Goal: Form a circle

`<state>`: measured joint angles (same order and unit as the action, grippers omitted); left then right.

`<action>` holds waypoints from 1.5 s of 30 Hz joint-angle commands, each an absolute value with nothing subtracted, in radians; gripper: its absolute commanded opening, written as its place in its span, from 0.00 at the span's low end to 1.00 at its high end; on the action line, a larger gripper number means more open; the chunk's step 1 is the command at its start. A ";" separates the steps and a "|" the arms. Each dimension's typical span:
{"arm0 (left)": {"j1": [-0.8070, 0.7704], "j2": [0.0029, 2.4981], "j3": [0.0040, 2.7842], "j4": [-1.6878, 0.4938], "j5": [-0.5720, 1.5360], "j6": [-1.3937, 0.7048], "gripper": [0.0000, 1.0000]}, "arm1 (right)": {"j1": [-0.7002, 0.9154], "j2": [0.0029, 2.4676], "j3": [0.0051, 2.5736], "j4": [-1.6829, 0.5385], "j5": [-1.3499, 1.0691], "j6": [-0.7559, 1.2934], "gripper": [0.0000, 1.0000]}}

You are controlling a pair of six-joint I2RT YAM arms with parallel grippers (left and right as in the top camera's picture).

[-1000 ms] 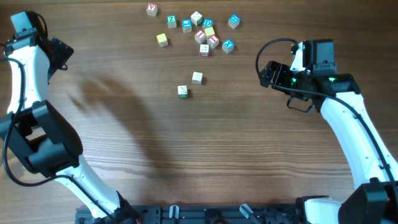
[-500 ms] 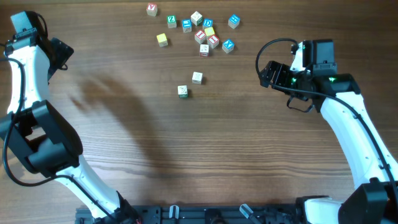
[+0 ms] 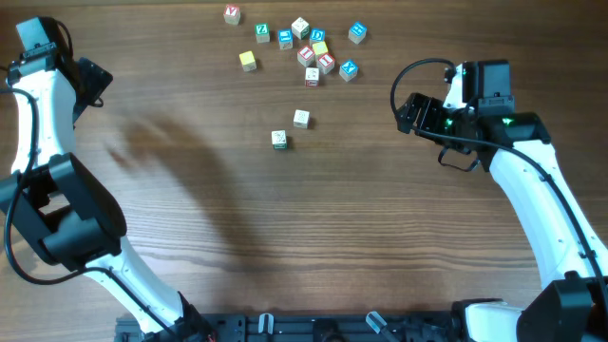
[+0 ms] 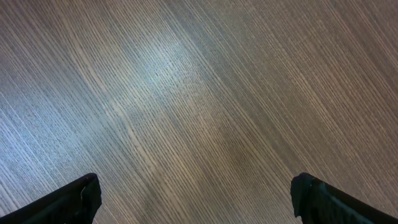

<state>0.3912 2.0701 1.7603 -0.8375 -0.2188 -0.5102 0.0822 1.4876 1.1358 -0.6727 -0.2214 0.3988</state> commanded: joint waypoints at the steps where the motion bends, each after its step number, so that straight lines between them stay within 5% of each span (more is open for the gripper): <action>1: 0.395 2.058 1.771 -0.838 -0.213 -0.503 1.00 | 0.081 1.500 1.155 -0.670 -0.236 0.403 1.00; 29: 0.395 2.058 1.771 -0.838 -0.213 -0.503 1.00 | 0.081 1.500 1.155 -0.638 -0.265 0.441 1.00; 33: 0.395 2.058 1.771 -0.838 -0.213 -0.503 1.00 | 0.081 1.500 1.179 -0.660 -0.296 0.389 0.77; 34: 0.395 2.058 1.771 -0.838 -0.213 -0.503 1.00 | 0.081 1.500 1.264 -0.737 -0.290 0.356 0.63; 38: 0.395 2.058 1.771 -0.838 -0.213 -0.503 1.00 | 0.081 1.500 1.495 -0.870 -0.284 0.315 0.47; 45: 0.395 2.058 1.771 -0.838 -0.213 -0.503 1.00 | 0.162 1.514 1.592 -0.879 -0.241 0.328 0.48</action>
<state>0.3912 2.0701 1.7603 -0.8379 -0.2146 -0.5102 0.0986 1.4982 1.5841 -0.8749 -0.2695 0.3374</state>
